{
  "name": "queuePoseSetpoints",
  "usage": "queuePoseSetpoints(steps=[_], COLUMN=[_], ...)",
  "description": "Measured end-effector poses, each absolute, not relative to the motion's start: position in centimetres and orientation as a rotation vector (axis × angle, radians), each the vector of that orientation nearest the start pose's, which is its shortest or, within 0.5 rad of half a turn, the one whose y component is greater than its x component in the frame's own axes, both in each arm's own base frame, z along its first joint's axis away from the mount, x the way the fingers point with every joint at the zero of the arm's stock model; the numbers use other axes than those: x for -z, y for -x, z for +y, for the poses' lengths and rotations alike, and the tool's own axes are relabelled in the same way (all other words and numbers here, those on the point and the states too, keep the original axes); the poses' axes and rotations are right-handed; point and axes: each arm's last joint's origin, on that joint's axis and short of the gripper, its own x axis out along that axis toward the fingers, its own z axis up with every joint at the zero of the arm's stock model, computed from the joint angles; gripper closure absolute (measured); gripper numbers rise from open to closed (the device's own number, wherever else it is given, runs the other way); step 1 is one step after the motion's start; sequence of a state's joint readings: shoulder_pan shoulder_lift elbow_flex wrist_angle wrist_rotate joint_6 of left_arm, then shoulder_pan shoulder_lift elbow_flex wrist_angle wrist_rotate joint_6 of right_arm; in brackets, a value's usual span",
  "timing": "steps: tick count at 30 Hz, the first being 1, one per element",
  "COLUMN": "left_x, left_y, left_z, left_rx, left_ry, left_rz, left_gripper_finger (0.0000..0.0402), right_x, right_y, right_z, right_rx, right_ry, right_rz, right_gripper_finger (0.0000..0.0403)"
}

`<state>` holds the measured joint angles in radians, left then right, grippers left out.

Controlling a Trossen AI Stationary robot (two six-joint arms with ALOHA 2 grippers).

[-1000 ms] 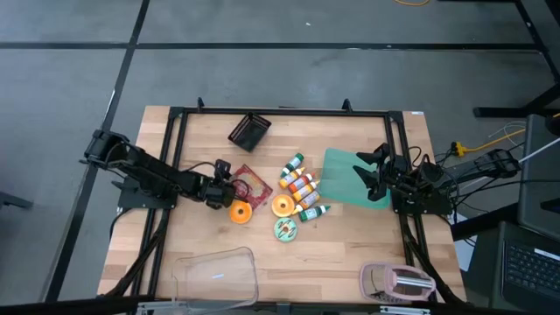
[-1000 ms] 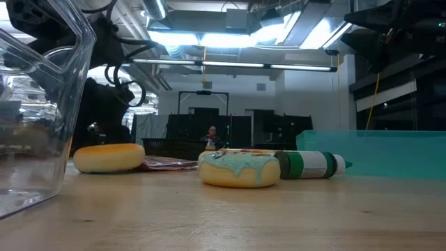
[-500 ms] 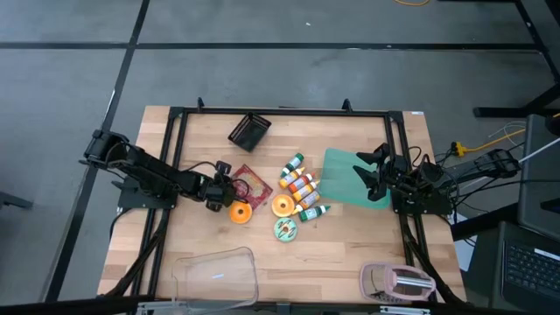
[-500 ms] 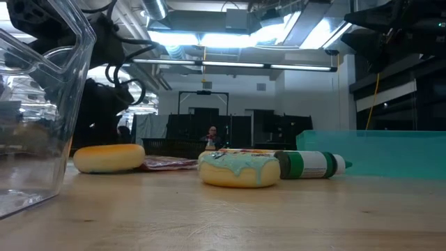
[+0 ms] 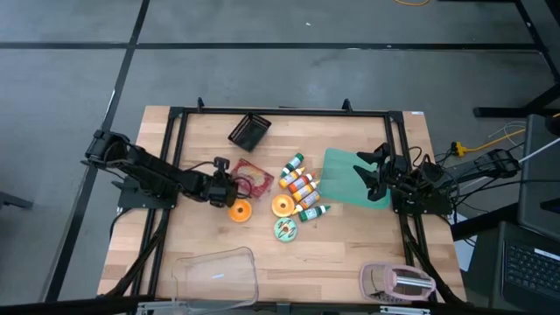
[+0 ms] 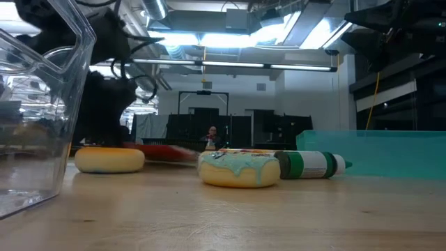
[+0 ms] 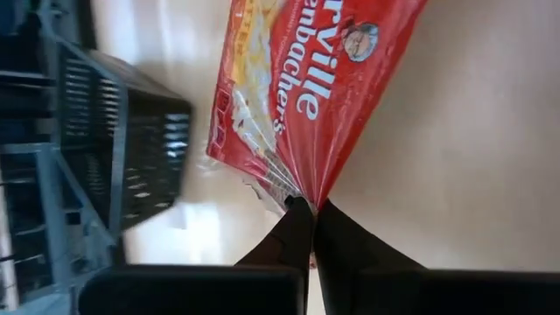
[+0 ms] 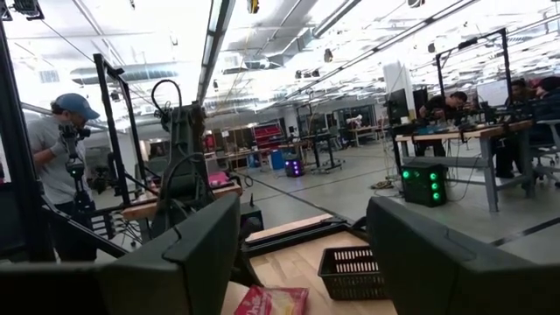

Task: Pick & Place Food Item
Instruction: Put the red popcorn bag into the blue bin

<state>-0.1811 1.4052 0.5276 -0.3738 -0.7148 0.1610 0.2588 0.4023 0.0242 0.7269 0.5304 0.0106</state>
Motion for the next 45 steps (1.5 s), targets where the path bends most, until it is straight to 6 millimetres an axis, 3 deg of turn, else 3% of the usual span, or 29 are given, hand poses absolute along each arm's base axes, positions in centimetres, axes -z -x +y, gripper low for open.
queuePoseSetpoints(steps=[8, 13, 19, 23, 29, 32, 40, 45], left_x=[-16.7, -20.5, -25.7, -28.4, -29.4, -29.1, -29.1, -29.2], left_y=[-23.8, -26.3, -28.9, -29.7, -28.8, -28.4, -28.4, -28.4], left_z=[-2.3, -2.3, -1.0, 0.9, 3.9, 4.8, 5.0, 5.1], left_rx=[-0.412, -0.394, -0.308, -0.282, -0.246, -0.222, -0.224, -0.224], left_ry=[-0.734, -0.721, -0.66, -0.615, -0.535, -0.477, -0.489, -0.494], left_rz=[1.081, 0.986, 0.855, 0.808, 0.941, 0.979, 0.979, 0.977], left_gripper_finger=[0.04, 0.04, 0.04, 0.04, 0.04, 0.04, 0.04, 0.04], right_x=[-20.5, -22.2, -24.6, -26.3, -29.3, -29.9, -29.8, -29.5], right_y=[-11.4, -11.7, -13.9, -16.0, -19.6, -21.6, -26.0, -27.2], right_z=[1.5, 1.6, 2.0, 2.5, 3.8, 4.4, 5.9, 6.2], right_rx=[0.269, 0.27, 0.335, 0.405, 0.477, 0.459, 0.326, 0.273], right_ry=[-0.121, -0.073, 0.042, 0.224, 0.648, 0.753, 0.804, 0.787], right_rz=[-0.331, -0.314, -0.068, 0.04, 0.281, 0.436, 0.594, 0.603], right_gripper_finger=[0.0158, 0.0158, 0.0158, 0.0158, 0.0158, 0.0158, 0.0158, 0.0158])
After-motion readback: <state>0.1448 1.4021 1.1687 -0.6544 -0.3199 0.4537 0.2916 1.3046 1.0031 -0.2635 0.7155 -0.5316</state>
